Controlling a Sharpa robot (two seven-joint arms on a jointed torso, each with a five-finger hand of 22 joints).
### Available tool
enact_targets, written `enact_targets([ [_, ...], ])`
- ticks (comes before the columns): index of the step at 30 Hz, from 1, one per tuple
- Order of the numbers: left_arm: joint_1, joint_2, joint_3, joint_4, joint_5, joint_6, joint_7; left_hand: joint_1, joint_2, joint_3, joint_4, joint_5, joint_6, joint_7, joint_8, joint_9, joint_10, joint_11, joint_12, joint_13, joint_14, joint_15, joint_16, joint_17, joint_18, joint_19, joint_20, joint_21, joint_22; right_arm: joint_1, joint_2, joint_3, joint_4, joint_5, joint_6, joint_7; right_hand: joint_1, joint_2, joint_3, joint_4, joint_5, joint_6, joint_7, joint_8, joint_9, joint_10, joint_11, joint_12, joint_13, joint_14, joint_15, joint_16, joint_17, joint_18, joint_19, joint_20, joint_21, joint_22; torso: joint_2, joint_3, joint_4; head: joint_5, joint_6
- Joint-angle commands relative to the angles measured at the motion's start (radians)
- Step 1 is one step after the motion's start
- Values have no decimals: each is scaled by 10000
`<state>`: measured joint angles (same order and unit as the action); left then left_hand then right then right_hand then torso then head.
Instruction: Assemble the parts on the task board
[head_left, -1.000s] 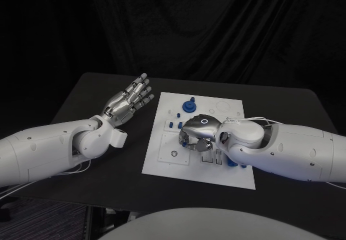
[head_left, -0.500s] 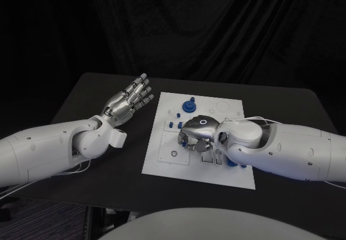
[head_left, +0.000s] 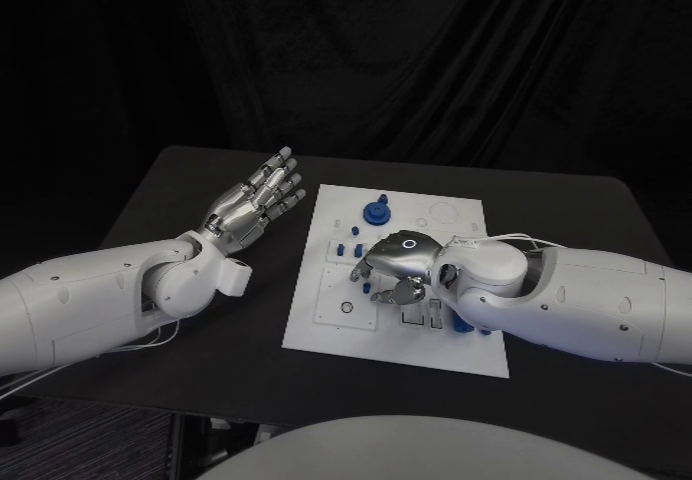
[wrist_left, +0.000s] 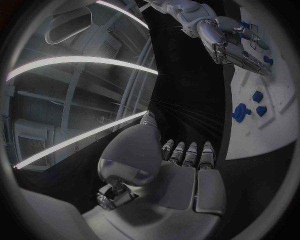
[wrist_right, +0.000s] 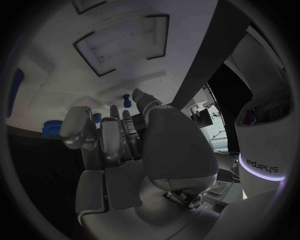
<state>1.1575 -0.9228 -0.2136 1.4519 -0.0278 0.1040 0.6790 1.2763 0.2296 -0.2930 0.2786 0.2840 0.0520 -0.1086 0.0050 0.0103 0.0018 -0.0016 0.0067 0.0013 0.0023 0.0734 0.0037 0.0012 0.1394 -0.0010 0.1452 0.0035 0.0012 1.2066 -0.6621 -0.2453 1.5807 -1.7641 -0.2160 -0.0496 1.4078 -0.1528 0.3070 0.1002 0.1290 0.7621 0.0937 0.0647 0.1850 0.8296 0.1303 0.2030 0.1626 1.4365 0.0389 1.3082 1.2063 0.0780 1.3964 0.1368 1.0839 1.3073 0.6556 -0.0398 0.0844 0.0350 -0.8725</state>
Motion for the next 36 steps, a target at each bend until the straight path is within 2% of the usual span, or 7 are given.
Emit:
enact_targets([
  [1, -11, 7, 7, 11, -19, 106, 582, 100, -11, 42, 1, 69, 17, 28, 61, 8, -18, 68, -67, -13, -23, 74, -37, -12, 11, 10, 54, -35, -12, -14, -173, 32, 221, -75, -1112, -231, 188, -35, -489, 296, -39, -185, -63, 49, -107, -679, 82, 287, 122, -175, 20, -69, -92, 224, -170, 17, -242, 1300, -10, 5, -5, -28, -1],
  [9, -12, -12, 7, 20, -19, 96, 584, 111, -14, 45, -3, 83, 17, 22, 60, 7, -18, 74, -67, -13, -23, 76, -37, -12, 11, 10, 56, -35, -12, 522, -1005, 143, 968, 40, -1947, -321, 896, -258, -1015, 1413, -25, 13, 9, 169, -199, -1606, 154, 1161, 353, -301, 54, -38, -190, 251, -273, 82, -405, 1261, -30, 9, -18, -19, -1],
  [15, -13, 6, 7, 16, -19, 42, 583, 138, -14, 56, -10, 113, 22, 6, 61, 8, -18, 99, -67, -13, -23, 83, -37, -12, 12, 10, 65, -35, -12, 1078, -1841, 159, 1461, 327, -1988, -405, 667, -30, -1044, 1836, 165, 735, 132, 467, -120, -1410, 114, 1754, 450, -149, 129, 165, -10, 186, -97, 138, -57, 1346, -29, 3, -11, 42, -1],
  [18, -13, 26, 7, 29, -19, -9, 607, 148, -11, 61, -11, 120, 39, -1, 65, 12, -18, 110, -67, -13, -23, 83, -37, -12, 13, 10, 68, -35, -12, 1202, -2228, 143, 1597, 376, -1734, -563, 535, -59, -1082, 1883, 43, 711, -95, 402, -162, -1582, 113, 1699, 355, -83, 10, 242, 70, 174, -15, 78, 116, 1388, -24, 1, -6, 51, -1],
  [21, -13, 36, 6, 40, -19, -122, 667, 209, -29, 68, 19, 133, 81, -34, 73, 19, -18, 159, -67, -13, -23, -106, -37, -12, 88, 10, 1, -35, -12, 1252, -2512, 103, 1598, 396, -1435, -734, 284, -161, -1144, 1916, -145, 474, -572, 167, -300, -1725, 100, 1531, 144, 15, -79, 314, 137, 131, 111, -18, 348, 1442, -7, -5, 13, 47, -1],
  [27, -13, 37, 6, 38, -19, -401, 798, 275, -92, 36, 94, 169, 179, 1, 89, 33, -18, 237, -67, -13, -23, -607, -37, -12, 334, 10, -241, -35, -12, 1198, -2966, 17, 1409, 412, -1237, -865, 97, -289, -1199, 1940, -357, 470, -377, 67, -403, -1569, 130, 1499, -42, 17, 98, 274, 67, 115, 116, 81, 317, 1426, 3, -19, -2, 91, -1],
  [36, -16, 38, 6, 41, -20, -468, 838, 289, -133, 10, 102, 220, 259, 34, 103, 45, -18, 204, -67, -13, -23, -668, -37, -12, 345, 10, -353, -35, -12, 915, -3225, -29, 1091, 418, -1131, -936, -40, -122, -1091, 1916, -402, 841, -103, 159, -452, -1024, 131, 1534, -266, 36, 159, 270, 26, 120, 151, 177, 365, 1435, 24, -2, 20, -54, -1],
])
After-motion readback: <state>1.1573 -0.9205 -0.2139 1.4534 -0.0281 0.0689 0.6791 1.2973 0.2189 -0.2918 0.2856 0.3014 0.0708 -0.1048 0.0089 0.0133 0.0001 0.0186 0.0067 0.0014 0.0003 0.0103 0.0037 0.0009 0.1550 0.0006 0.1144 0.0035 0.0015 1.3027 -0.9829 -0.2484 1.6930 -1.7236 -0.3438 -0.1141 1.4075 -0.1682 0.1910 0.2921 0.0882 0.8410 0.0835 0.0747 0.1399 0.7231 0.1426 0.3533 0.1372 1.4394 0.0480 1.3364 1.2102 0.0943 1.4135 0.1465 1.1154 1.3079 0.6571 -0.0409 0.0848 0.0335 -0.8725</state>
